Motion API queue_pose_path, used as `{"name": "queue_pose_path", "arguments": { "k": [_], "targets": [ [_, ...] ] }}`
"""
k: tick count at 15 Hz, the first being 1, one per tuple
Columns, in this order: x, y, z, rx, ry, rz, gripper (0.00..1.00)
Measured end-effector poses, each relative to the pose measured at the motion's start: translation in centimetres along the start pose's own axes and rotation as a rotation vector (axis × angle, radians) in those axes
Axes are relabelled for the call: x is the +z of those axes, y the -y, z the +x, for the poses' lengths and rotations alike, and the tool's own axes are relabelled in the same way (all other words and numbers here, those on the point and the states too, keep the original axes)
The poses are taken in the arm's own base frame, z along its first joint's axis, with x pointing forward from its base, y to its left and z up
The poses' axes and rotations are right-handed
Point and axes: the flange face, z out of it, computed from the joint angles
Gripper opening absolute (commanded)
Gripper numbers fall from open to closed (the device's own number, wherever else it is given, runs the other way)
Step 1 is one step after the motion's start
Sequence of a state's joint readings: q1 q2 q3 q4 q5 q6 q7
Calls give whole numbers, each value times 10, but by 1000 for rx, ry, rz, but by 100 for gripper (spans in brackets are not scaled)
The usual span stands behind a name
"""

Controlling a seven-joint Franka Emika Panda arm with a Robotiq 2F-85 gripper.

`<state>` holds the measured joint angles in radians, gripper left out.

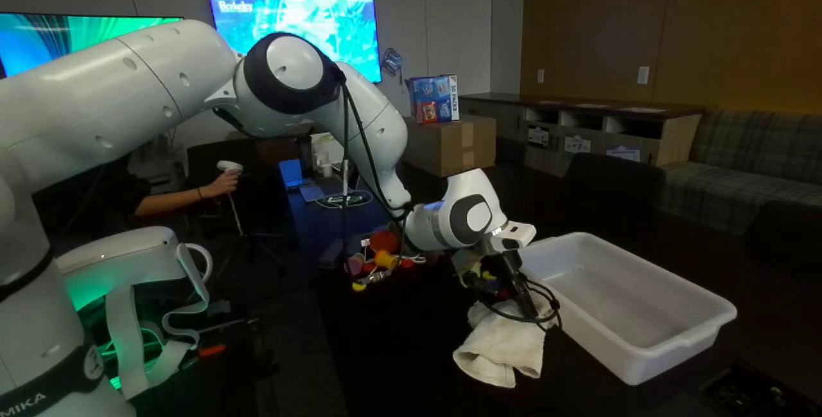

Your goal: Use the cloth to push the objects on the table to the left

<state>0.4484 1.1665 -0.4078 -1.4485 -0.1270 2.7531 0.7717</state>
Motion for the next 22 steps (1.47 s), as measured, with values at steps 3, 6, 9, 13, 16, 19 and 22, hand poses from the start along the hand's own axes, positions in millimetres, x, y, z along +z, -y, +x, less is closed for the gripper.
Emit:
{"name": "queue_pose_path", "arguments": {
  "k": [3,6,9,13,16,19,22],
  "targets": [
    [-3,11,1,-5,-8,17,7],
    [-12,32,-4,-20,-13,49,7],
    [-29,62,-15,-54,-26,81,7],
    [-55,108,-36,-92,-47,124,7],
    [-75,140,-54,-117,-62,155,7],
    [-96,170,-70,-140,-73,187,7],
    [-119,196,-83,-168,-90,218,7]
  ]
}}
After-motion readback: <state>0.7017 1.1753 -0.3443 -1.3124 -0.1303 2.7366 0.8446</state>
